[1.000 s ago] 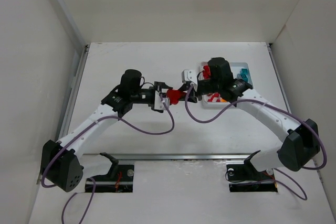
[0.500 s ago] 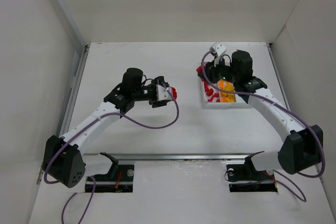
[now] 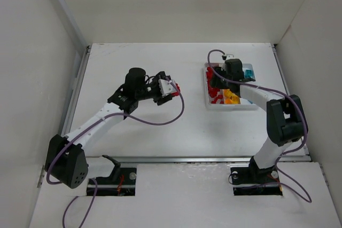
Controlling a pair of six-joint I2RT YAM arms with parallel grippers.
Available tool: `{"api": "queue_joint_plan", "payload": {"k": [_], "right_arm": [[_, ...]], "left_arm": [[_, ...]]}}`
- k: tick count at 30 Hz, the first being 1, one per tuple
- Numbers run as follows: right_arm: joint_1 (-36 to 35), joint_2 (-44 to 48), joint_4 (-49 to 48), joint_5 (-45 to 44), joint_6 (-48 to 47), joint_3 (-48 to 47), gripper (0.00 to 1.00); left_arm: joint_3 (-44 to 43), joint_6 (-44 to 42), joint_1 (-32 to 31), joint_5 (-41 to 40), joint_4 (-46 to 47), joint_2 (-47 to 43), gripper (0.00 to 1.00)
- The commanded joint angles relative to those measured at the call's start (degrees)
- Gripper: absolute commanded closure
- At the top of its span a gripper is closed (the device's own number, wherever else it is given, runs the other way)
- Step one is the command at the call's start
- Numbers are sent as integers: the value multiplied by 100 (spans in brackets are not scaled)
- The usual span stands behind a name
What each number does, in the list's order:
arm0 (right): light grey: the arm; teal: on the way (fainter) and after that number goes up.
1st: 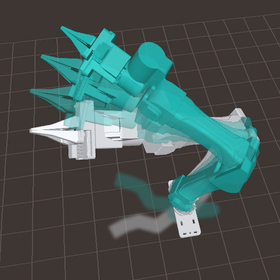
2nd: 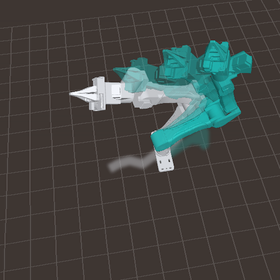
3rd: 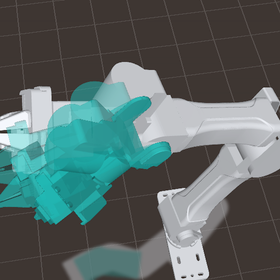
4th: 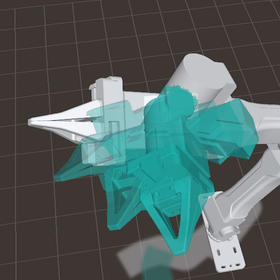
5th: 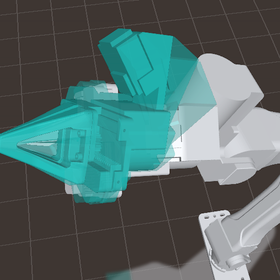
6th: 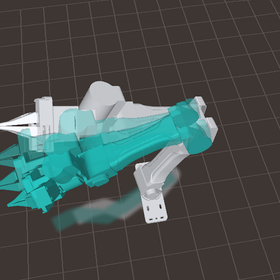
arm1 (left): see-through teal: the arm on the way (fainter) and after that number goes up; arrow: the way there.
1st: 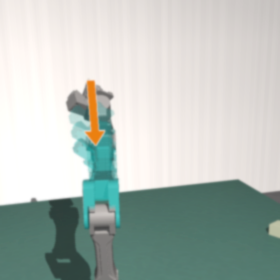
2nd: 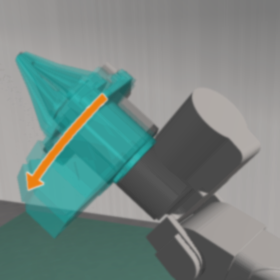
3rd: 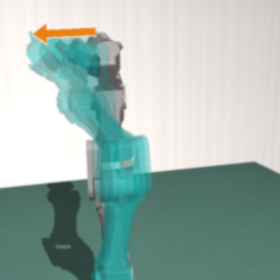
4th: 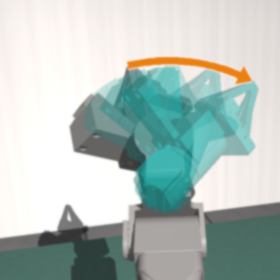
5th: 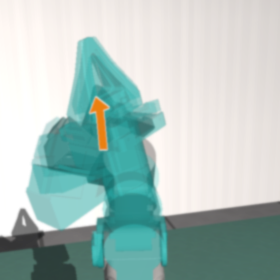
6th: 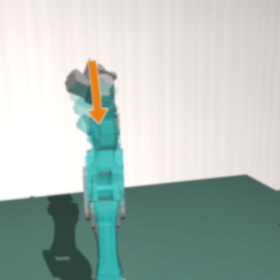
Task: Sort the legos into containers by color
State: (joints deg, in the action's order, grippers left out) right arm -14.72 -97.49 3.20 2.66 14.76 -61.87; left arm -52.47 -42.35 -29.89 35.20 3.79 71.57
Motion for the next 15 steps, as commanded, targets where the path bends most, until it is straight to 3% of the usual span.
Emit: {"api": "queue_joint_plan", "payload": {"k": [1, 3, 8, 15], "right_arm": [[-48, 108, -144, -257, 246, -150, 38], [-48, 169, -144, -257, 325, -150, 0], [-48, 511, -83, -450, 325, -150, 0], [4, 1916, -83, -1134, 150, 69, 0]], "left_arm": [[-44, 376, 1, -22, 455, 84, 100], [-105, 376, 1, -22, 544, 216, 100], [-517, 595, -262, -22, 701, 769, 100], [-1493, 964, -878, -347, 1202, 2096, 100]]}}
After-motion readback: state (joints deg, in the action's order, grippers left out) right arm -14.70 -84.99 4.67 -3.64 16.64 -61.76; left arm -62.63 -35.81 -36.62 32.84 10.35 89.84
